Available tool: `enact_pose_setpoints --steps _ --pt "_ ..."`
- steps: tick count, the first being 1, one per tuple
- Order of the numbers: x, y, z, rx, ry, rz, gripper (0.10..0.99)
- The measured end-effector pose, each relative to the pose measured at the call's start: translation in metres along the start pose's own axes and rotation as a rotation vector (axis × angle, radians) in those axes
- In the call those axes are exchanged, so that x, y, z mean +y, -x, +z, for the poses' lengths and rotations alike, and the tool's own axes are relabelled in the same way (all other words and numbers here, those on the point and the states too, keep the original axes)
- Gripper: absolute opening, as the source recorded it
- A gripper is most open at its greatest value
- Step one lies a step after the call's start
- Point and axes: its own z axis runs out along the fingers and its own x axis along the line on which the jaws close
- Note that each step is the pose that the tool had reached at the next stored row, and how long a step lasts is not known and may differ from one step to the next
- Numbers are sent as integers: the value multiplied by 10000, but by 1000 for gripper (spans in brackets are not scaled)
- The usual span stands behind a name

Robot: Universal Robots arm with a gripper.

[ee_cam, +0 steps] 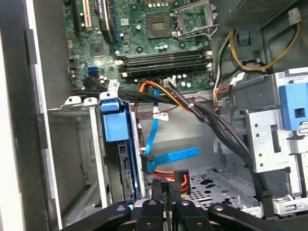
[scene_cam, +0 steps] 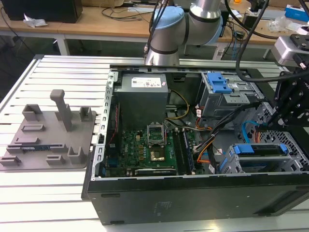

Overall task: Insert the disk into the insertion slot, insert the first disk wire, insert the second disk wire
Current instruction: 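Insert the first disk wire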

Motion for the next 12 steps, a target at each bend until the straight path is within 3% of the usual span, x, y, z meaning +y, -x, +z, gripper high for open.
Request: enact_pose_setpoints --steps 12 --pt "-1 -13 -1 26 19 -244 169"
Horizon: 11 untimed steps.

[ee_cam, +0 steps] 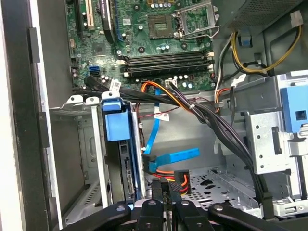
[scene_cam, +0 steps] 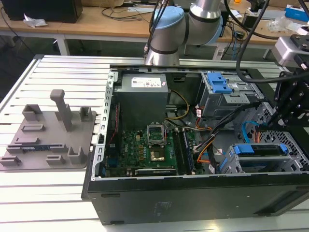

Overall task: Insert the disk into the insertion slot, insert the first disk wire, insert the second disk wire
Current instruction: 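Insert the first disk wire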

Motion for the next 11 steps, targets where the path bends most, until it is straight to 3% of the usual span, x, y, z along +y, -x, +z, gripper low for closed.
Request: enact_pose_setpoints --steps 6,11 --pt "-7 -27 1 31 30 -355 169" --pt "-15 -106 7 33 38 -484 169"
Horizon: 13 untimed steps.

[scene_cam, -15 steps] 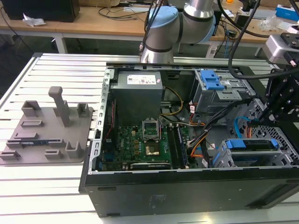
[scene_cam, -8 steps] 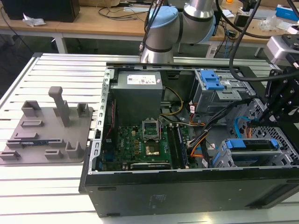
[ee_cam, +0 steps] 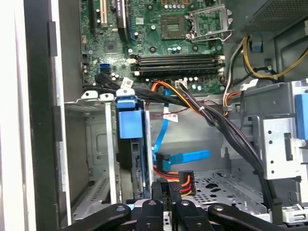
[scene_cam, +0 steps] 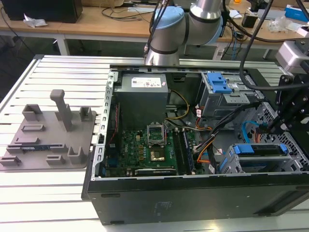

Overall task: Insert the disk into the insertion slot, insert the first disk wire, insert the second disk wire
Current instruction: 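Insert the first disk wire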

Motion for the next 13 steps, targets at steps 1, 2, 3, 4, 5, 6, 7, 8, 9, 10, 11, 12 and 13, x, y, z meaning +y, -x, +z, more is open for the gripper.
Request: enact_pose_setpoints --steps 1,2,3,4,5,6,7,8,9,10,11,12,13 --pt "-1 -14 2 3 2 -42 169" --pt "-1 -28 6 4 5 -82 169" --pt "-3 -47 13 8 9 -163 169" --pt "-4 -59 20 11 12 -219 169" --pt "-4 -65 24 11 14 -251 169" --pt "-4 -67 26 11 14 -256 169" --pt "-4 -67 27 15 14 -253 169" --pt "-4 -68 31 11 12 -207 169" --pt "-4 -68 33 9 7 -135 169" --pt "-4 -68 34 8 2 -34 169" --pt "-4 -68 35 9 -4 64 169" --pt "-5 -68 37 14 -8 138 169" --pt "-5 -69 37 19 -11 174 169"
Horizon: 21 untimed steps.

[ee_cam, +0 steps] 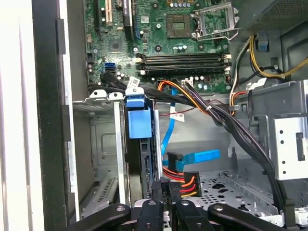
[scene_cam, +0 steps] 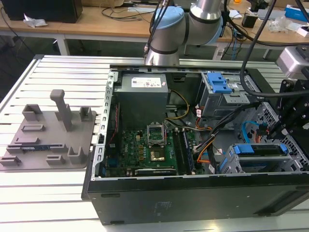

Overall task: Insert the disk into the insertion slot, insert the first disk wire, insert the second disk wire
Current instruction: 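Insert the first disk wire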

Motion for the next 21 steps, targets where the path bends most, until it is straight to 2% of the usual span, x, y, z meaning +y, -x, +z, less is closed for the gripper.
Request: enact_pose_setpoints --steps 6,11,21 --pt "4 -2 0 14 -1 12 169" --pt "15 -47 6 15 -2 10 169" --pt "11 -73 57 14 -60 7 169"
